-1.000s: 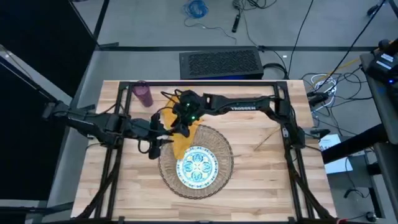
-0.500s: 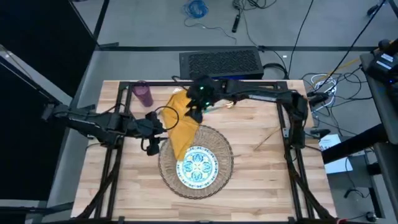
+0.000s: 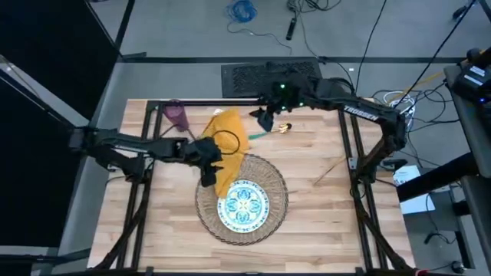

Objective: Set table place
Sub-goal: Fold the yellow table napkin

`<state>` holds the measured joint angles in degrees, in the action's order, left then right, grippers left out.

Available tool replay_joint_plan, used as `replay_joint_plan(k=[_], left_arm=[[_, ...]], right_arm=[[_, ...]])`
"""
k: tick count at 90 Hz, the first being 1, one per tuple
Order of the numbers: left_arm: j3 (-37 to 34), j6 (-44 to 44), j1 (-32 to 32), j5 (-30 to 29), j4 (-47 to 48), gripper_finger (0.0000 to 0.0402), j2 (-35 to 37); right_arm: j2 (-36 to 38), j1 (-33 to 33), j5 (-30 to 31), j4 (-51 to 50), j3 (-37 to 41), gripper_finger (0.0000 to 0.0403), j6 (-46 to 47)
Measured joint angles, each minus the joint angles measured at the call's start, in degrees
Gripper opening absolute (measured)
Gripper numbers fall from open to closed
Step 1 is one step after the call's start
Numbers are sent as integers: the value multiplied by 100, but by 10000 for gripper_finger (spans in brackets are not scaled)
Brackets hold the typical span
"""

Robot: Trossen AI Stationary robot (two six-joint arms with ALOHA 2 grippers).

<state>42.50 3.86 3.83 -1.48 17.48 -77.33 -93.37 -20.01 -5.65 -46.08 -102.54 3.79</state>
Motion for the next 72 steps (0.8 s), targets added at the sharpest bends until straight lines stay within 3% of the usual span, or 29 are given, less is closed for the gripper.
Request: replay_joint_plan(k=[37,54,72], left_arm=[[750,1912,760,-70,317,139,-718],[953,2181,1181,298,479,139,-1180],[1045,2280,1223,569,737,139,-1350]], right_arm=[[11,-138,-41,-318,4,201,-272],[14,-300,-30,-417,4,201,-353],[14,-430,-70,-470,5,201,-438]])
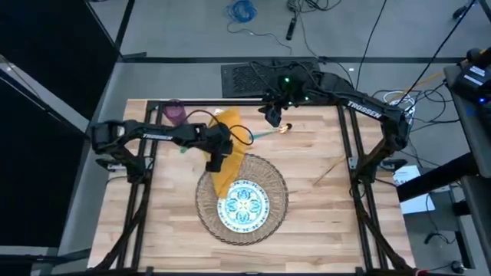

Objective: Set table place
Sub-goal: Fold the yellow table napkin

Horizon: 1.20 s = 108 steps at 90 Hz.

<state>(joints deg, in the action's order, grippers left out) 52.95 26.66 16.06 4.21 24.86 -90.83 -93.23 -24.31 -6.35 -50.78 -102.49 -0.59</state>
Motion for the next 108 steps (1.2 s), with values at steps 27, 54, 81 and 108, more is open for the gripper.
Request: replay_joint_plan(k=[27,54,81,108], left_arm=[[4,224,132,35,-13,139,-61],[4,234,157,229,10,139,-584],[109,230,129,82,217,118,-595],[290,235,27,-63,423,6,-595]], right_arm=[[0,-111,-117,38,-1,201,-55],[0,-118,-133,43,1,201,-55],[0,-125,-142,76,-1,201,-55],[0,-125,-140,122,-1,201,-55]])
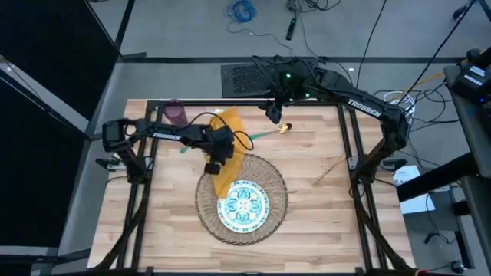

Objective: Set table place
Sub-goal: Fold the yellow table napkin

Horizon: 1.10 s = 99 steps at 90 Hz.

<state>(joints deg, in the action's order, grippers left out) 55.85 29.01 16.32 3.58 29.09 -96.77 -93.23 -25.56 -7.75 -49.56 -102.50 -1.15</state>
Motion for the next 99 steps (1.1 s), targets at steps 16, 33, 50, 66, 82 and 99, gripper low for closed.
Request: replay_joint_plan(k=[16,33,50,66,82,99], left_arm=[[74,75,47,-410,269,27,2],[150,179,53,-425,626,89,2],[154,179,54,-505,576,139,2],[154,195,54,-637,467,151,4],[154,329,50,-373,453,151,4],[154,329,100,-359,441,151,4]], right_arm=[[0,0,2,0,2,201,0],[0,0,4,-4,0,201,-13],[0,0,4,-7,0,201,-38],[0,0,4,-42,0,201,-40],[0,0,4,-57,0,201,-39],[0,0,4,-59,0,201,-42]])
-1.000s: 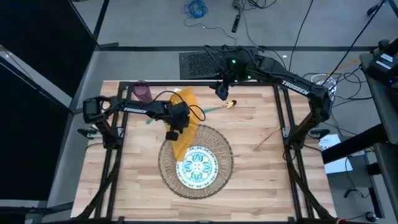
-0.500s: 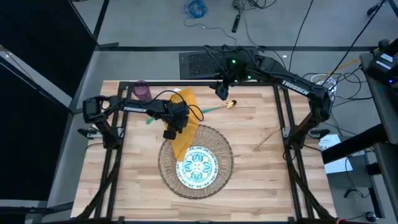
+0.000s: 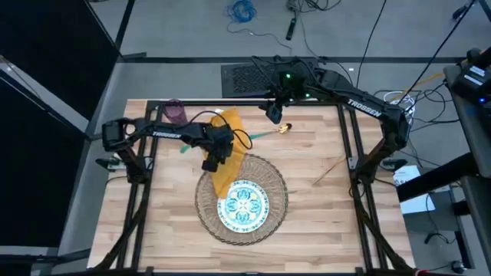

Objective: Set table place
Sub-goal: Fold the yellow table napkin

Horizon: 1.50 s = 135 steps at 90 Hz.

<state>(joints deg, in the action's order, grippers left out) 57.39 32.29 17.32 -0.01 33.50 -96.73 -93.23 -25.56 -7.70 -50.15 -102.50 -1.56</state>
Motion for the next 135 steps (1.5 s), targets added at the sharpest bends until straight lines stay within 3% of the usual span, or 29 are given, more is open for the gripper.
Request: replay_joint_plan(k=[66,78,97,110,135], left_arm=[[7,-46,-11,303,138,147,-275],[7,-44,-24,306,157,112,-275],[92,-44,-153,209,239,10,-195],[371,-34,-300,-165,333,2,-41],[592,-372,-476,-103,1454,0,87]], right_arm=[[0,0,0,-103,0,201,-23],[0,0,0,-103,0,201,-44],[0,0,0,-97,0,201,-66],[0,0,4,-68,0,201,-66],[0,0,6,-115,0,201,-78]])
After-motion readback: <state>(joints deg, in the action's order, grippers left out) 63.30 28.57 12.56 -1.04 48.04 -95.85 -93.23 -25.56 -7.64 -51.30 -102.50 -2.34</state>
